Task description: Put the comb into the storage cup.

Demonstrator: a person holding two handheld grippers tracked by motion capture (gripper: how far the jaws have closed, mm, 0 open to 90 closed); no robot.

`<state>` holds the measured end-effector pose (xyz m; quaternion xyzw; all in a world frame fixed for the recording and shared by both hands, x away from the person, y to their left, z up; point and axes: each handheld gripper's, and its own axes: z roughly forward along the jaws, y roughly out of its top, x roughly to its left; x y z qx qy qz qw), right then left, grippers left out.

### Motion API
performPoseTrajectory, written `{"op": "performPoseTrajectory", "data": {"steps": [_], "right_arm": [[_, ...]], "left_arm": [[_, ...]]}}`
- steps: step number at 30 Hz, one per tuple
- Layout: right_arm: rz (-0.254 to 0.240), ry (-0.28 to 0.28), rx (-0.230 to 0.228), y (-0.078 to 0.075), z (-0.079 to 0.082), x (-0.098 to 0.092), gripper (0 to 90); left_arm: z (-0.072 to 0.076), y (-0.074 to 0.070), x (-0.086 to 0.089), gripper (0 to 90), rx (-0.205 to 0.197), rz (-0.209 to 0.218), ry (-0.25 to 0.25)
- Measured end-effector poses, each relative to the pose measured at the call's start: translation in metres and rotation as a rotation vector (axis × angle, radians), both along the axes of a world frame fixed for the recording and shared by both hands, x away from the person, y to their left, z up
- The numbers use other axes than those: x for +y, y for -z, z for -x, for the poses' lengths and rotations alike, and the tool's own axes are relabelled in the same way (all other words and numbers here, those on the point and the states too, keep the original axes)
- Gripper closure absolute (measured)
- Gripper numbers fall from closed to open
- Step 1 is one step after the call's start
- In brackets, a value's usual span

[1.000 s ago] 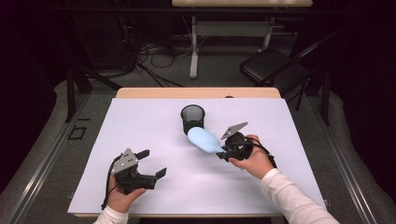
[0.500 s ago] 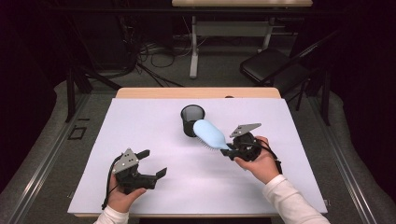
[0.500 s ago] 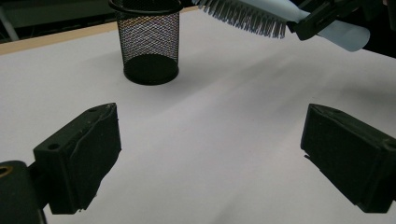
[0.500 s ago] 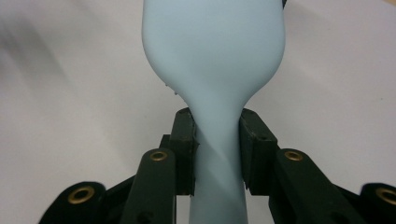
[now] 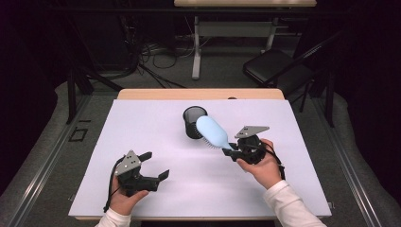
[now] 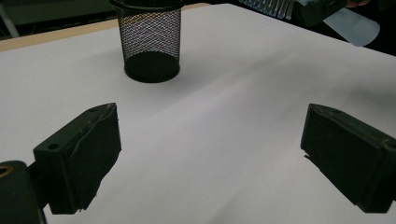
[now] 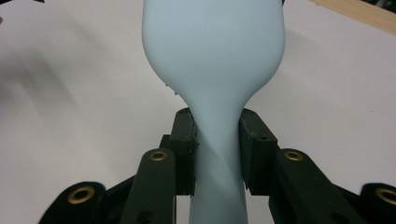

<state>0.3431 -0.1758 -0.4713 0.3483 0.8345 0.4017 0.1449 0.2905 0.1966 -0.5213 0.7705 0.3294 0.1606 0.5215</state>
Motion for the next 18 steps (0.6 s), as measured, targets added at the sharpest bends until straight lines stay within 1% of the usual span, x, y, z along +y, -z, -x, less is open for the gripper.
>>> {"op": "performPoseTrajectory", "data": {"steps": [6, 10, 13, 16, 18], "right_arm": [[-0.001, 0.013, -0.032, -0.0020, 0.0005, 0.0028, 69.8], [-0.022, 0.017, -0.042, -0.0027, -0.0009, 0.0043, 69.9], [-0.030, 0.016, -0.057, -0.0034, -0.0020, 0.0062, 69.9], [-0.031, 0.020, -0.072, -0.0045, -0.0027, 0.0087, 69.9], [-0.039, 0.021, -0.082, -0.0054, -0.0030, 0.0101, 69.9]], "left_arm": [[-0.0020, 0.0015, -0.0008, 5.3, 0.015, 0.001, -0.018], [-0.0031, 0.0026, -0.0018, 5.3, 0.020, 0.002, -0.028], [-0.0041, 0.0031, -0.0016, 5.3, 0.021, -0.005, -0.033], [-0.0046, 0.0026, 0.0005, 5.3, 0.021, -0.002, -0.051], [-0.0053, 0.0020, 0.0032, 5.3, 0.017, 0.007, -0.063]]}}
